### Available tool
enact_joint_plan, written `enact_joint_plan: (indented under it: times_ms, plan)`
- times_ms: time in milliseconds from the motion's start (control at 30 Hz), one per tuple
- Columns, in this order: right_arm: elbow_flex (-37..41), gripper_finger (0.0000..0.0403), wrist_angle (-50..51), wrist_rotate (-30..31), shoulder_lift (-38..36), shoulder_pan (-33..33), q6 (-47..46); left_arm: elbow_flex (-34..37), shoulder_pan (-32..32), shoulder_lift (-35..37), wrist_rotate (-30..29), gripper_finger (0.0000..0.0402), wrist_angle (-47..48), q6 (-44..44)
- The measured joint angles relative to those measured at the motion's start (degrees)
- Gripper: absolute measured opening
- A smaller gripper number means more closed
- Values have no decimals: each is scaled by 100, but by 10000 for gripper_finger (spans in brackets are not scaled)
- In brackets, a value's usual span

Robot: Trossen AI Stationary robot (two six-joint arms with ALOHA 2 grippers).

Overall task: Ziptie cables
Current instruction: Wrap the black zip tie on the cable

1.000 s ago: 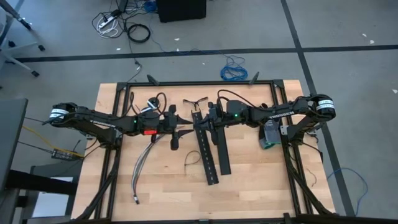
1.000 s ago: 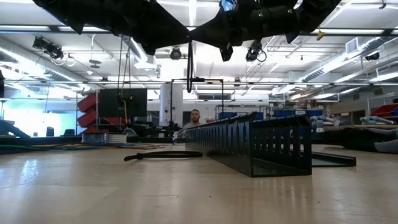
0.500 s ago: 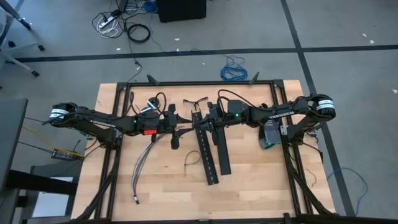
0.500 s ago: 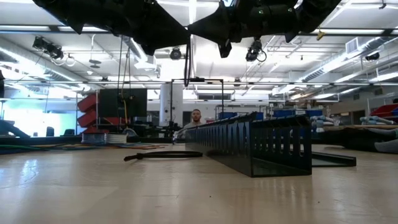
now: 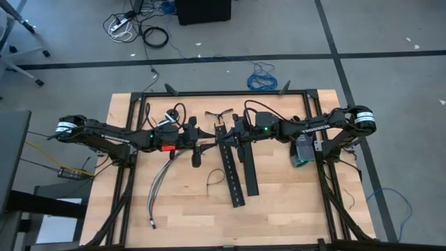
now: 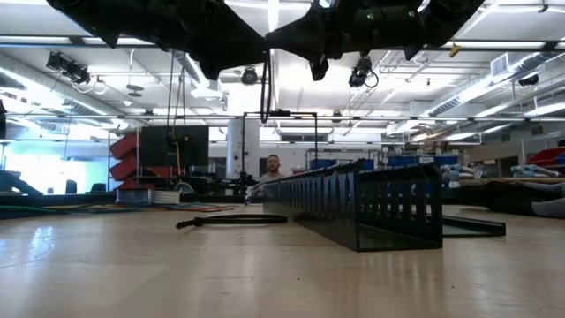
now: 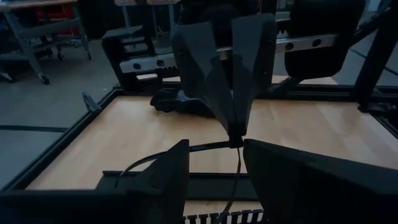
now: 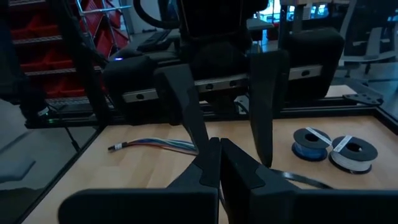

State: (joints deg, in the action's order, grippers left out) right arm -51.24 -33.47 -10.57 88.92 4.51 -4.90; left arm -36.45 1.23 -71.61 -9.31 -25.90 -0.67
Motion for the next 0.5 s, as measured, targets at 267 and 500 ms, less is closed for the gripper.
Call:
enact_joint_plan:
  times_ms: [267, 500]
  plan:
    - [0, 0, 12, 47, 0, 0, 49, 2, -2, 0, 41, 147, -54, -43]
    - [0, 0, 13, 48, 0, 0, 49, 2, -2, 0, 57, 147, -86, -113]
